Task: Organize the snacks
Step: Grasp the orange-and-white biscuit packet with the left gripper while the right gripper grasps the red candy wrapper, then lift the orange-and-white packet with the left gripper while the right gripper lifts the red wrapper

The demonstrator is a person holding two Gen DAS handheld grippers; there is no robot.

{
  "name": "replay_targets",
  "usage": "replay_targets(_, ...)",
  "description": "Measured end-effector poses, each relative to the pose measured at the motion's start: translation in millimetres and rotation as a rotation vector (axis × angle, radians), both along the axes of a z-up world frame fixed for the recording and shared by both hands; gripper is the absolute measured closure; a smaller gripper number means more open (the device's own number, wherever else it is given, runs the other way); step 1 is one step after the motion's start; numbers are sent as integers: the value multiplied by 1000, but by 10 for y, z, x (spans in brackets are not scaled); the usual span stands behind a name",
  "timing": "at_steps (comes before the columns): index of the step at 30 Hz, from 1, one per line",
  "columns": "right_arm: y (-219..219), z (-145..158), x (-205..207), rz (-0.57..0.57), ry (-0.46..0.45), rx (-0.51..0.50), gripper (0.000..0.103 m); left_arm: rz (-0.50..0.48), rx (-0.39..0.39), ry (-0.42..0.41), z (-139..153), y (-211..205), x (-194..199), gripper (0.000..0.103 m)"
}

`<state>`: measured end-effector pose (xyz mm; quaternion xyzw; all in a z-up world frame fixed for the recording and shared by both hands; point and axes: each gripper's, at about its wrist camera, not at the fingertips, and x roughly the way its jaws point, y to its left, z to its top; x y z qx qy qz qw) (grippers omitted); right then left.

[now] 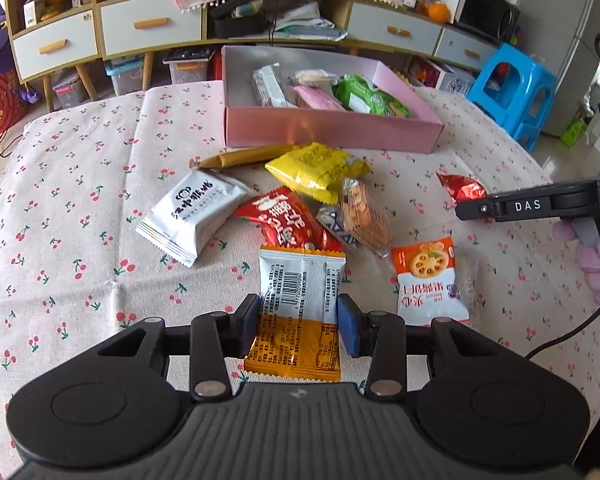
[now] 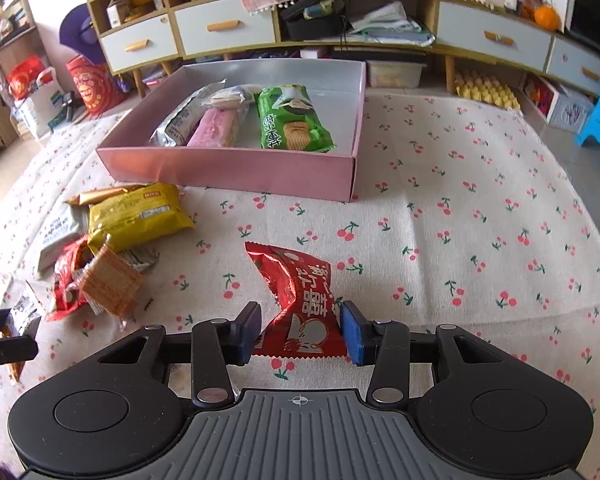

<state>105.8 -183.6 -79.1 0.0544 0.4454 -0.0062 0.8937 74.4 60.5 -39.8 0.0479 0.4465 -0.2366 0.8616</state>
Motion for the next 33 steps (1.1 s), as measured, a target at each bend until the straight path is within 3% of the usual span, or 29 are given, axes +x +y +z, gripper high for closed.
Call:
replay_targets(23,-233,251,73,-140,64,400,65,102,-92,-18,262,-64,236,65)
replay_targets(24,-235,264,85,-145,63,414,69,108,-96,-17,269,-75,257,65)
replay_targets(26,-237,282,119,-149,67,443,92,119,-101,-16,278,-97,296,65)
replay_targets(29,-226,316,168,-149,61,464,90,132,-105,-16,283,-132,349,65)
replay_targets(33,-136,332,243,-79,63,418,79,147,-117,5,272,-163,394,65)
